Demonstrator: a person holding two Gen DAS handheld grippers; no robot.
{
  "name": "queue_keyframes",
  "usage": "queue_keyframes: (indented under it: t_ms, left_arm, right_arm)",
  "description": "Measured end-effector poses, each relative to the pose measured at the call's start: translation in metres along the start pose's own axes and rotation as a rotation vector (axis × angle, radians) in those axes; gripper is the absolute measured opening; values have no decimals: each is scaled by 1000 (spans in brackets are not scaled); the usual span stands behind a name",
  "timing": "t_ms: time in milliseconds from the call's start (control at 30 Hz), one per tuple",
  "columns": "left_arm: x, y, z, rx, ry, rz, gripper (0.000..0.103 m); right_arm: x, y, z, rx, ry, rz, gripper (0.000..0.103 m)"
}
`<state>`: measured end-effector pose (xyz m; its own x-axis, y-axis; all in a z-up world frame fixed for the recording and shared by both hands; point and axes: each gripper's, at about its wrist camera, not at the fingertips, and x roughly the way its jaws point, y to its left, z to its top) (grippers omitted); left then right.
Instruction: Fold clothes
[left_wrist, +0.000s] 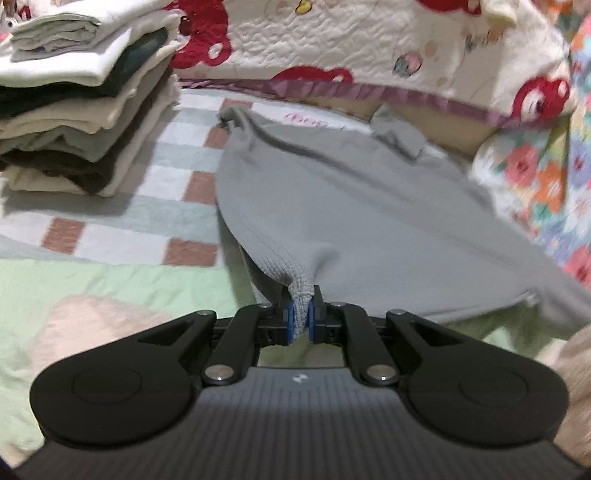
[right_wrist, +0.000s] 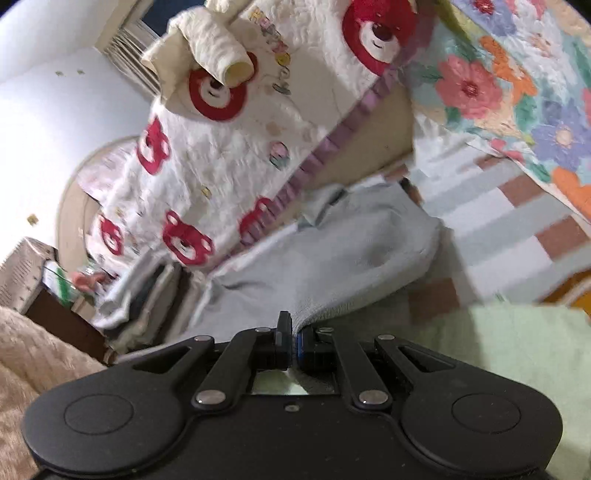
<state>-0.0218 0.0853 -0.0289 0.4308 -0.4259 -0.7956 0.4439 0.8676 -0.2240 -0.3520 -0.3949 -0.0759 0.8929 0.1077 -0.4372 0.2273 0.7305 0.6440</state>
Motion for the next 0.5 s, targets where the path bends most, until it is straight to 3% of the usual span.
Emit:
queue_keyframes:
  t_ms: [67,233,367,500]
  left_arm:
    - [3,7,-5,-19,21,17,6]
    - [0,9,-6,11,-1,42,6]
    - [-10,-2,-3,67,-22,82,6]
    - [-4,-1,-9,75,13,106,6]
  right_arm:
    - [4,-9,-17,74,45,-29,5]
    - [16,-25,-42,191,80,10,5]
    - [16,-24,-41,199,97,36,5]
    - [15,-22,-45,189,135,31,5]
